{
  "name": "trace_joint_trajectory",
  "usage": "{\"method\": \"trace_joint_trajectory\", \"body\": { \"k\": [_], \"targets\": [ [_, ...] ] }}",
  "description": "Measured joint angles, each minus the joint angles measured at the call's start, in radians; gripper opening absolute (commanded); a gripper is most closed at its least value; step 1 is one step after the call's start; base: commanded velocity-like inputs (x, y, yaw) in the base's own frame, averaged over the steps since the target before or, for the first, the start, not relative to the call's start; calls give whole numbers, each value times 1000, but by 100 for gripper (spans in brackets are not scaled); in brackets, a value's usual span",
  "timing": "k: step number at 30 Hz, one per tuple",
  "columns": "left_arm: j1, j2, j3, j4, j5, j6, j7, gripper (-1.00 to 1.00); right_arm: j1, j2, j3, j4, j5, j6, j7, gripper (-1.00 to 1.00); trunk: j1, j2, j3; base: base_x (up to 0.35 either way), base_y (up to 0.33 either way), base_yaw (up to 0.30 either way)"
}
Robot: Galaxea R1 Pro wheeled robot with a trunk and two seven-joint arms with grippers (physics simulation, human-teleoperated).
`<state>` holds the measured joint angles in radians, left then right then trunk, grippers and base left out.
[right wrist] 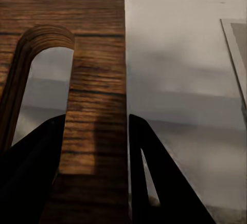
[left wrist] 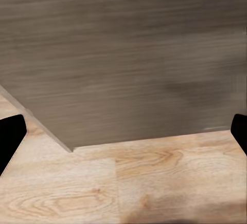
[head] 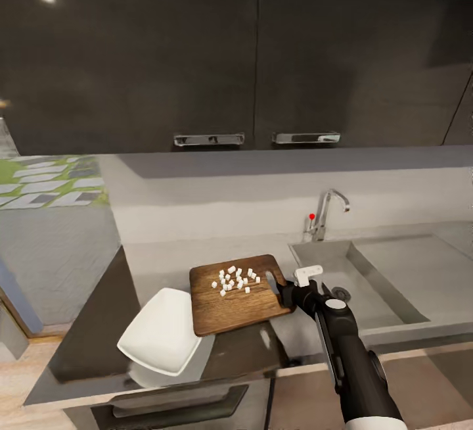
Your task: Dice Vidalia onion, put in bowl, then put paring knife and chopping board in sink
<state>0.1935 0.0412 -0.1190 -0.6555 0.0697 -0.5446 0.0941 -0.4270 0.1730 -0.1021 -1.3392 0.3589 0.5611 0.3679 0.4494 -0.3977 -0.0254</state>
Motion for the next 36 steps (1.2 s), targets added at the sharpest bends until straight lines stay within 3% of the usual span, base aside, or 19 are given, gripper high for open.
{"method": "trace_joint_trajectory", "body": {
  "k": [9, 12, 19, 23, 36],
  "targets": [
    [0, 0, 0, 0, 0, 0, 0, 100, 0, 0, 1, 0, -1, 2, -1, -100, 0, 0, 10, -30, 213, -33],
    [0, 0, 0, 0, 0, 0, 0, 100, 0, 0, 2, 0, -1, 0, -1, -100, 0, 0, 10, 2, 17, 0],
    [0, -1, -1, 7, -2, 0, 1, 100, 0, 0, -38, 39, -30, -39, 9, -100, 0, 0, 10, 0, 0, 0],
    [0, -1, -1, 9, -3, 0, 1, 100, 0, 0, -39, 47, -51, -61, 9, -100, 0, -1, 10, 0, 0, 0],
    [0, -1, 0, 10, -3, 0, 1, 100, 0, 0, -39, 48, -50, -108, 9, -100, 0, -1, 10, 0, 0, 0]
  ]
}}
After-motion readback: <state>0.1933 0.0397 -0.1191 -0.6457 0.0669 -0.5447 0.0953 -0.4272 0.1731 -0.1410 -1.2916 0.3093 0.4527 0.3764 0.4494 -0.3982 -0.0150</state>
